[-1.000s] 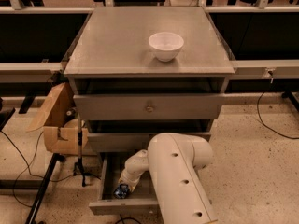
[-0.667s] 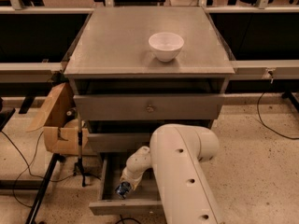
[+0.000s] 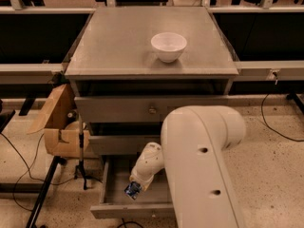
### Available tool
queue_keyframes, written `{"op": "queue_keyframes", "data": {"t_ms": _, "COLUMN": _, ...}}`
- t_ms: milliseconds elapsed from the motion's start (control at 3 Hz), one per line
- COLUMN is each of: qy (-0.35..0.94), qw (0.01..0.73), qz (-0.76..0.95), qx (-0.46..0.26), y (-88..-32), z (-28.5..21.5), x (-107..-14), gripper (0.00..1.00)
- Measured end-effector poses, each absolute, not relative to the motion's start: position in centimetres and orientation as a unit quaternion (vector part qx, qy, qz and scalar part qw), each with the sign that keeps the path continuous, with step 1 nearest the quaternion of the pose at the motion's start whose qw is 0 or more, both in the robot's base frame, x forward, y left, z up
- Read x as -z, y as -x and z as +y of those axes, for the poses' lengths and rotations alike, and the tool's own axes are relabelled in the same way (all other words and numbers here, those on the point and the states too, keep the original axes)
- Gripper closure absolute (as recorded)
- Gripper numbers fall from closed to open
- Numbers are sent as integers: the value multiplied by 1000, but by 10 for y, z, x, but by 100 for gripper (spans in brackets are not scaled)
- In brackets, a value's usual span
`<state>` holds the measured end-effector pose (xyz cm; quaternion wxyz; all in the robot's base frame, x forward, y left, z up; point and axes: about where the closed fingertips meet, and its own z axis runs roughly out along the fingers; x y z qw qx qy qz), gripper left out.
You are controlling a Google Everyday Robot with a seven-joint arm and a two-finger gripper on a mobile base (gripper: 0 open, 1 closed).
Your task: Pick pepsi can from bottom drawer and place on counter
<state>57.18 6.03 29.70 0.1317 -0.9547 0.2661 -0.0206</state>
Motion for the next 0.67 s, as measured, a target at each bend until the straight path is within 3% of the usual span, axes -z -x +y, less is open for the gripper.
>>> {"op": "queue_keyframes", "data": {"t_ms": 333, "qy": 954, "qw": 96, "qz": 281, "qx": 39, "y": -540, "z": 23, "x": -356, "gripper": 100}}
{"op": "queue_keyframes", "data": {"t_ms": 667, "qy": 956, "qw": 4, "qz": 293, "qx": 26, "y": -450, "z": -32, "x": -423, "gripper": 100}}
